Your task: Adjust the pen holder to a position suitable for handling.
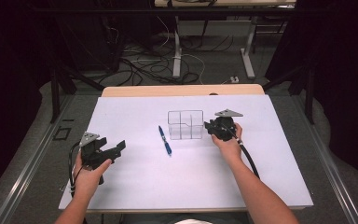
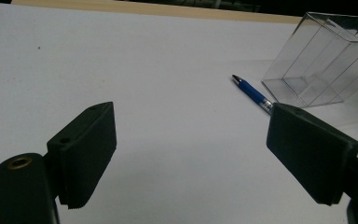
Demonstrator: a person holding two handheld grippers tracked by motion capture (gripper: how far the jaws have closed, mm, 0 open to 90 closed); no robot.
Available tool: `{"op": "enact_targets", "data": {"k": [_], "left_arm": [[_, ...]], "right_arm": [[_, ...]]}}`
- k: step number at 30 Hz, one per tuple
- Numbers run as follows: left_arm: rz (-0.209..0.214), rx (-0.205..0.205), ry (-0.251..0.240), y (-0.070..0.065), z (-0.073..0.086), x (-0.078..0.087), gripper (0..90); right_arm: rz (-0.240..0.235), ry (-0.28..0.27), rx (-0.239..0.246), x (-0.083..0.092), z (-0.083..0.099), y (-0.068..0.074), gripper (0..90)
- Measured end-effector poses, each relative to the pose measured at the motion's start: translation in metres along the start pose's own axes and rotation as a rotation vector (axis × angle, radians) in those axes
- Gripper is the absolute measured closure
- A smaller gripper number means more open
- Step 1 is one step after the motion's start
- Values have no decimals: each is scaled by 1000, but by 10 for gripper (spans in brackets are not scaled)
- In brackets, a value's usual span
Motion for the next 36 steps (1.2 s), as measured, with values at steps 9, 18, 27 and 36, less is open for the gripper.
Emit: {"op": "enact_targets", "data": {"k": [9,18,27,36], "left_arm": [[-2,0,1,0,0,0,162],[-2,8,-3,-1,0,1,167],[7,14,-4,-2,-1,1,172],[17,7,-12,-7,-1,1,175]], "right_arm": [[66,-9,13,23,-9,-3,537],[36,-48,15,49,-13,-2,379],[30,-23,11,73,-10,6,152],[51,-17,14,96,1,-2,66]]}}
Point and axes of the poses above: each handheld gripper's, and its own axes: x roughly backward along the jaws, z roughly out of its underside, y roughly to its left, the point moved 2 cm from there along -x, roughly forward along the jaws, and after that the axes turned 2 degrees about y, right-handed, at the moved point
